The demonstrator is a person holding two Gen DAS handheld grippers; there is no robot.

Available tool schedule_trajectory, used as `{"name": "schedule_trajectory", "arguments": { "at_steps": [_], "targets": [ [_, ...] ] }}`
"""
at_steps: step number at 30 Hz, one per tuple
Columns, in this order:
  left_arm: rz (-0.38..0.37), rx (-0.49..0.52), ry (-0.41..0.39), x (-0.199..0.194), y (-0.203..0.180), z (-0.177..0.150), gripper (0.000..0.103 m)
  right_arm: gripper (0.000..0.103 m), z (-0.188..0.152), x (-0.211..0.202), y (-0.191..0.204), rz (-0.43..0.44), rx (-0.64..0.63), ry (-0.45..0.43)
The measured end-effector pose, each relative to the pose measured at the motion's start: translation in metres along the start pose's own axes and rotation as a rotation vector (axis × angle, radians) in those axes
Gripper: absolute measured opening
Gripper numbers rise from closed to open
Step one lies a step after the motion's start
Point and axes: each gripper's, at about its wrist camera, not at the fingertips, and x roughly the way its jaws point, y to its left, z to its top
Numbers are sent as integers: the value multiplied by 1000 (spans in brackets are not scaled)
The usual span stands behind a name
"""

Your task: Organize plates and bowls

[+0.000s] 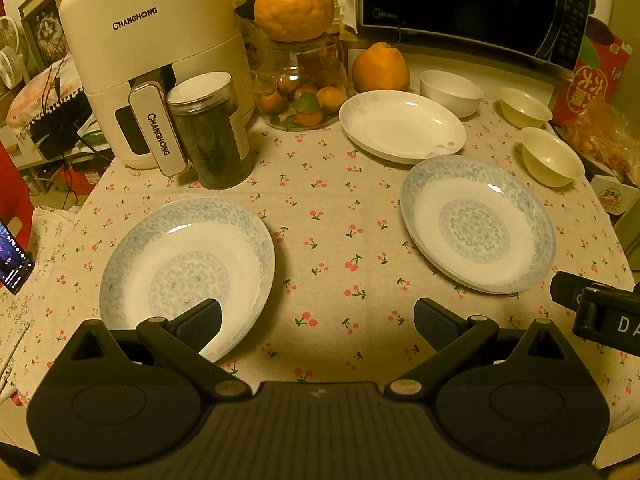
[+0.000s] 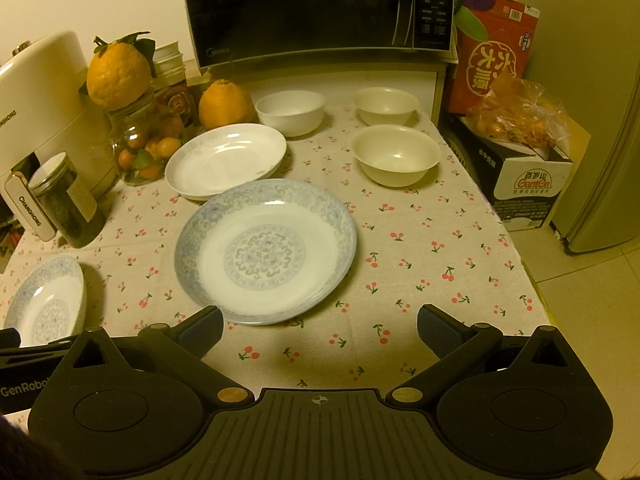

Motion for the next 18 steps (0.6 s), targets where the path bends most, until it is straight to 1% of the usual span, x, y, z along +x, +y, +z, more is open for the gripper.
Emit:
{"name": "schedule_trajectory", "arguments": {
  "at_steps": [18],
  "targets": [
    [0,-2,1,0,-1,-1,103,103,0,0,0,0,0,1]
  ]
}}
